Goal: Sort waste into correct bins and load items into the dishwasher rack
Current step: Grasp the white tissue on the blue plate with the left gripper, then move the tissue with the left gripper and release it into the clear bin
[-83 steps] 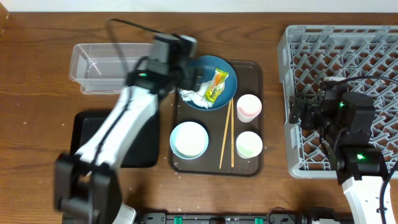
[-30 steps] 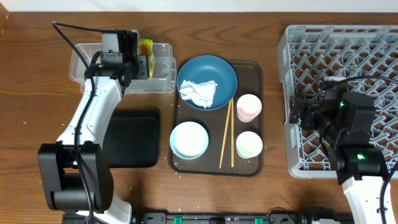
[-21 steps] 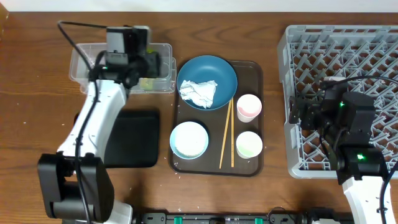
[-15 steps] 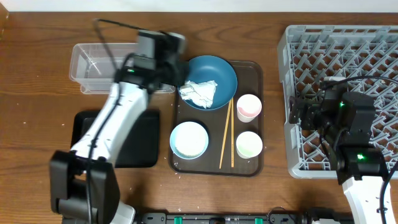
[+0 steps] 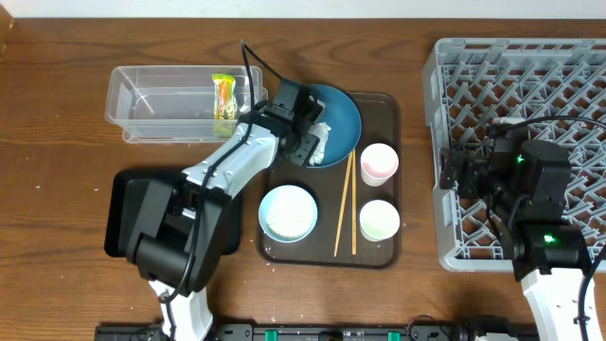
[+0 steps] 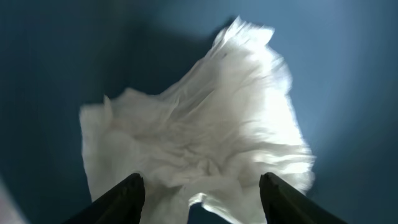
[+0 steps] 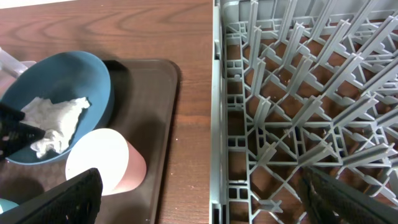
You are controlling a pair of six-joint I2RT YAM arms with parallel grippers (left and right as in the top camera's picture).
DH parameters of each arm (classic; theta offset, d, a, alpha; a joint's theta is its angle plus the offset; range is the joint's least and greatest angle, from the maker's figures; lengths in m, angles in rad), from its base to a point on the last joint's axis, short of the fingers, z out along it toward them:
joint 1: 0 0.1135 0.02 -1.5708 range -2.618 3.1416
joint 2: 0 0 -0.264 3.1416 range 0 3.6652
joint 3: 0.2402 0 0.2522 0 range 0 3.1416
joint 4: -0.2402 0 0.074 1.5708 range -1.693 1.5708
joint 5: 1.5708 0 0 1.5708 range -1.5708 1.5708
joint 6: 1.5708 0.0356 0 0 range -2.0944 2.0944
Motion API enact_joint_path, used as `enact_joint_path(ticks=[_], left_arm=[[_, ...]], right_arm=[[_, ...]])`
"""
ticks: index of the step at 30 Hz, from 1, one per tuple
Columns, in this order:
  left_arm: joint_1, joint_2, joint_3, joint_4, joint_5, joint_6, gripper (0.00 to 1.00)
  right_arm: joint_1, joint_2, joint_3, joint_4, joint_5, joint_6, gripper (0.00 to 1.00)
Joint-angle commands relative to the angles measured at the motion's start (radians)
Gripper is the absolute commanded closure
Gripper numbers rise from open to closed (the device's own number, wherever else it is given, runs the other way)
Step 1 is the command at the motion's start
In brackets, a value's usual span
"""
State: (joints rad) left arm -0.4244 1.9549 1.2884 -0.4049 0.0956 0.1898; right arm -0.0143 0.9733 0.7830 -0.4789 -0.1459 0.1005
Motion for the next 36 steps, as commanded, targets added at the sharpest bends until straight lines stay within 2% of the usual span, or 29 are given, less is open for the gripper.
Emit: enact_joint_path(ticks=[1,5,7,12,17,21,28,32,33,35,36], left_arm=[[0.0,0.019,-0.006,-0.002,-0.041,0.02,0.42],[0.0,0.013,-0.003,0.001,-0.064,0.019,0.76],[0.0,0.0,0.005,0.002,-0.089,0.019,0.88],[0.003,-0.108,0.021,0.003,-0.09,0.015,0.94],[0.053,-0.263,0.021,0.001,-0.09,-0.021,0.94],[0.157,-0.347,0.021,0.003,-0.09,-0.031,0.93],[0.359,-0.331,0.015,0.002,-0.089,-0.031,0.93],[0.425,-0.293,0.015,0.002,-0.089,-0.031,0.92],[0.434,-0.285,0.015,0.003,-0.089,-0.03,0.86],[0.449,-0.265,0.015,0.01,-0.089,-0.03,0.63],[0.453,-0.259,0.015,0.017,-0.088,-0.031,0.57]], right_arm=[[0.008,0.0,0.02,-0.002,-0.008,-0.012,0.01],[0.008,0.0,0.02,-0.003,-0.008,-0.012,0.01],[0.008,0.0,0.02,-0.004,-0.008,-0.012,0.01],[0.008,0.0,0.02,-0.005,-0.008,-0.012,0.01],[0.008,0.0,0.02,-0.005,-0.008,-0.012,0.01],[0.008,0.0,0.02,-0.004,-0.008,-0.012,0.01],[0.008,0.0,0.02,-0.004,-0.008,-0.012,0.01],[0.008,0.0,0.02,-0.004,-0.008,-0.012,0.01],[0.008,0.0,0.02,-0.004,-0.008,-0.012,0.01],[0.008,0.0,0.02,-0.004,-0.008,-0.012,0.01],[0.008,0.0,0.02,-0.004,-0.008,-0.012,0.01]])
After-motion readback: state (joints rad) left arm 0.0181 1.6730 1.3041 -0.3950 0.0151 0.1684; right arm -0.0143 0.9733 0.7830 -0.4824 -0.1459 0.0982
